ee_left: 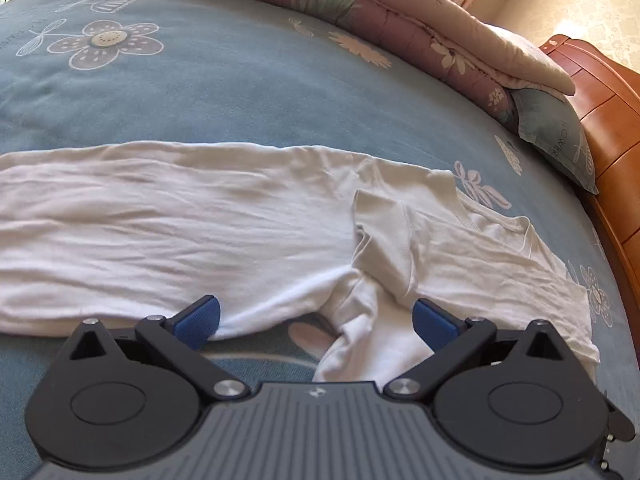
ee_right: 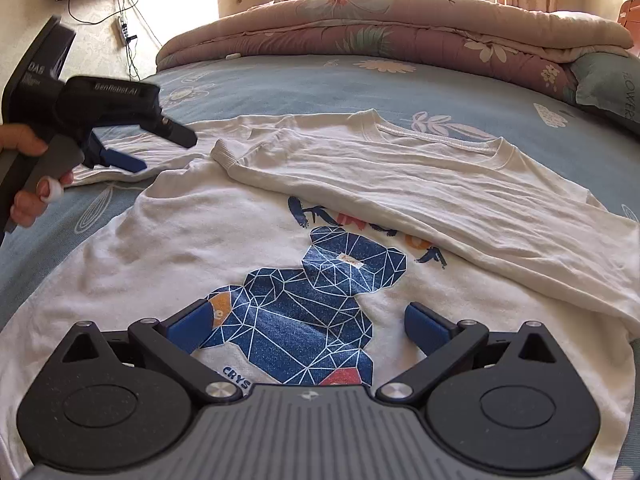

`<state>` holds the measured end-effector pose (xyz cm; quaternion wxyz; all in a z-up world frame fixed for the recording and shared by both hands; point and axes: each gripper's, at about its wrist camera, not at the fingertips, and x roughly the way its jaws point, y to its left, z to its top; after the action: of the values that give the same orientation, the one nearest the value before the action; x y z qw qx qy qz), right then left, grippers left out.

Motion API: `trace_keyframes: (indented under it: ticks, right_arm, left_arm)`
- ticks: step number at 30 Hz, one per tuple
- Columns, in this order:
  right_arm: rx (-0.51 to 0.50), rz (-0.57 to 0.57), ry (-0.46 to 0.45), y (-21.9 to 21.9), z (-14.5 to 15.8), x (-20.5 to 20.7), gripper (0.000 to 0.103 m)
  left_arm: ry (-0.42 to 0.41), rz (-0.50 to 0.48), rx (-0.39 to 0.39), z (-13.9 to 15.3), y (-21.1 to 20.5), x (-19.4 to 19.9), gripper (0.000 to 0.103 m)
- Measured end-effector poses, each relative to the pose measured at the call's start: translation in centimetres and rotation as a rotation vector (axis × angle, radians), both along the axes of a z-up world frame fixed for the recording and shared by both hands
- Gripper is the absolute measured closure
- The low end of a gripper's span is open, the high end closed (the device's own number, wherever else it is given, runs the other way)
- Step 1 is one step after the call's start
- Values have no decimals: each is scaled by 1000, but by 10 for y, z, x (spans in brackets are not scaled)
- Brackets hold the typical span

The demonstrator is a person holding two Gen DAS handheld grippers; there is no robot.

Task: Fold clothes
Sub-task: 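Move the open left gripper along the unfolded sleeve toward its cuff, then grasp the sleeve near its ribbed cuff with the left gripper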

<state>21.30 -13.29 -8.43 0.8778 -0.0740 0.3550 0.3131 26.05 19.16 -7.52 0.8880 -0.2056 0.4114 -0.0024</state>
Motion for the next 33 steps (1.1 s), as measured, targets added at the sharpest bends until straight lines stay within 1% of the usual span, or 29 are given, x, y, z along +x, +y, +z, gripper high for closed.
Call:
trace_keyframes:
  ticks: [2, 4, 7, 11, 13, 14, 17, 21, 23, 26, 30, 33]
  right_arm:
    - [-4, -2, -8, 1, -1, -1, 0]
    - [-10, -4, -14, 2, -1, -2, 0]
    - [-11, -11, -11, 2, 0, -2, 0]
    - [-15, -22, 0, 3, 1, -2, 0]
    - [-23, -25, 2, 4, 1, -2, 0]
    - [-26, -26, 2, 5, 1, -2, 0]
    - [-33, -30, 11, 5, 1, -2, 0]
    - [-44, -35, 38, 5, 3, -3, 0]
    - [-38, -36, 54, 4, 5, -3, 0]
    - [-15, -35, 77, 2, 8, -4, 0]
    - [18, -22, 98, 1, 9, -5, 0]
    - [32, -14, 104, 1, 10, -6, 0]
  left_arm:
    - [-23, -11, 2, 3, 2, -13, 1]
    - [-34, -1, 4, 10, 9, -20, 1]
    - [-62, 30, 44, 20, 21, -24, 1]
    - [-33, 74, 56, 12, 37, -18, 1]
    - [-17, 80, 55, 5, 41, -17, 1]
    - [-22, 75, 62, 4, 40, -18, 1]
    - [-25, 67, 82, 7, 35, -20, 1]
    - [-43, 62, 75, 17, 33, -26, 1]
    - [-56, 72, 62, 22, 34, -32, 1]
    - [-73, 106, 17, 26, 42, -41, 1]
    - [-110, 193, -39, 26, 59, -58, 1]
    - [-140, 263, -87, 21, 75, -74, 1]
